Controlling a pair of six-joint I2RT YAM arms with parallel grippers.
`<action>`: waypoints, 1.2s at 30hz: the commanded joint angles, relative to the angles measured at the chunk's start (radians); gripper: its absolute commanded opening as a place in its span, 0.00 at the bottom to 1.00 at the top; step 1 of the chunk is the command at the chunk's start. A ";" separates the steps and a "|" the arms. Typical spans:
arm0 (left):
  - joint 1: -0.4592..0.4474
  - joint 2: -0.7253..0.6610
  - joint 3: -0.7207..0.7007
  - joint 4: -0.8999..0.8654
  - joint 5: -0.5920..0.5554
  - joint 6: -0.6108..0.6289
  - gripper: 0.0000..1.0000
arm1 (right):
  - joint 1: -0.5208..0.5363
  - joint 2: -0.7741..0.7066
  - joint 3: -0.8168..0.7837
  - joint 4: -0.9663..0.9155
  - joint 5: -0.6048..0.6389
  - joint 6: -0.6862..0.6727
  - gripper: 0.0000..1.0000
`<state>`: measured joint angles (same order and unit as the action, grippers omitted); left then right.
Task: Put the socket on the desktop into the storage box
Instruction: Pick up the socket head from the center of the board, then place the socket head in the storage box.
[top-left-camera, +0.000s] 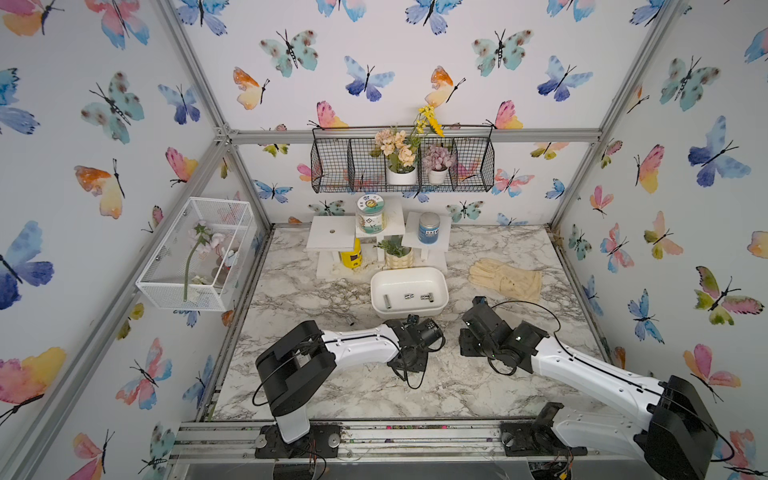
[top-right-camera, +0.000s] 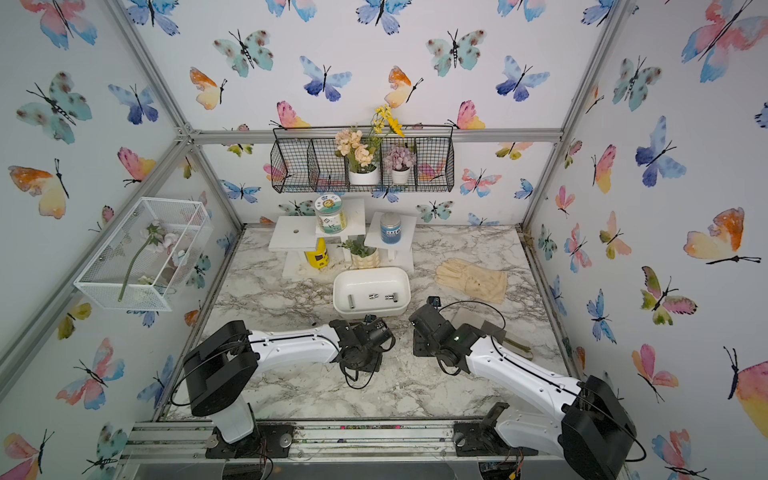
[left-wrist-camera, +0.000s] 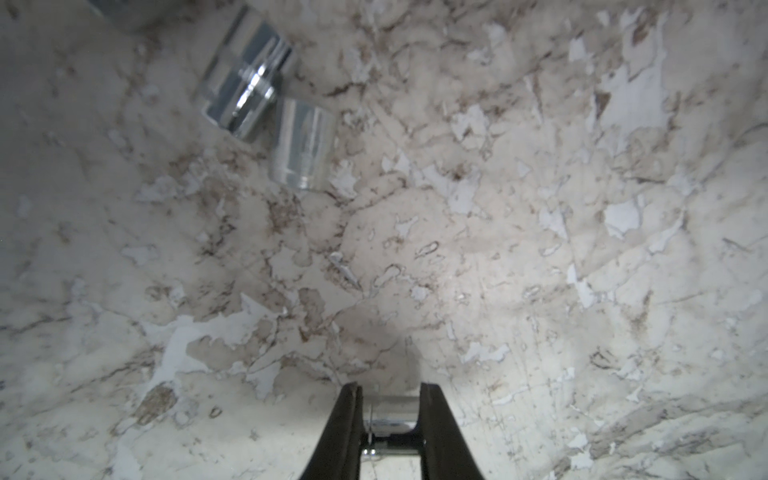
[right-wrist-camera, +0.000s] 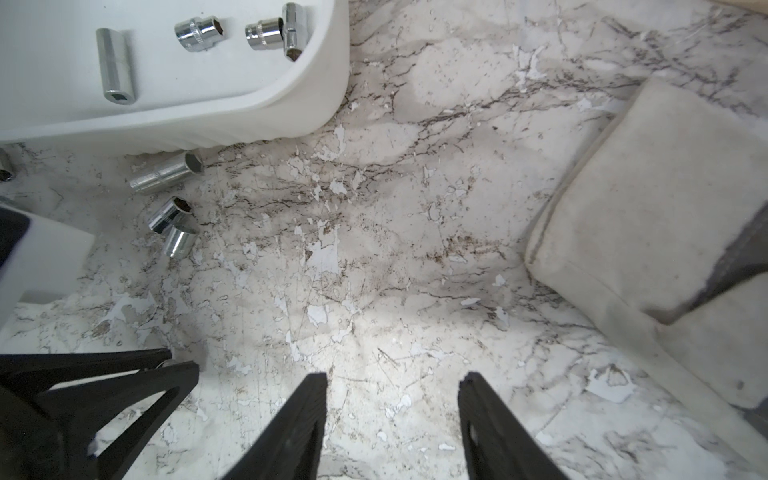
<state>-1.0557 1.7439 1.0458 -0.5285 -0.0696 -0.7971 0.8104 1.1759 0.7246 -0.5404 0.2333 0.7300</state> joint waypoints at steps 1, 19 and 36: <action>0.006 0.013 0.021 -0.017 -0.011 0.019 0.18 | -0.005 -0.007 -0.005 -0.003 0.026 0.014 0.56; 0.038 -0.015 0.038 -0.029 -0.030 0.037 0.18 | -0.005 -0.001 -0.002 0.014 0.023 0.011 0.56; 0.151 -0.069 0.133 -0.070 -0.051 0.096 0.18 | -0.005 0.041 0.015 0.057 -0.003 -0.006 0.56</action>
<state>-0.9318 1.7134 1.1454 -0.5598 -0.0879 -0.7357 0.8104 1.2049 0.7246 -0.4931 0.2325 0.7326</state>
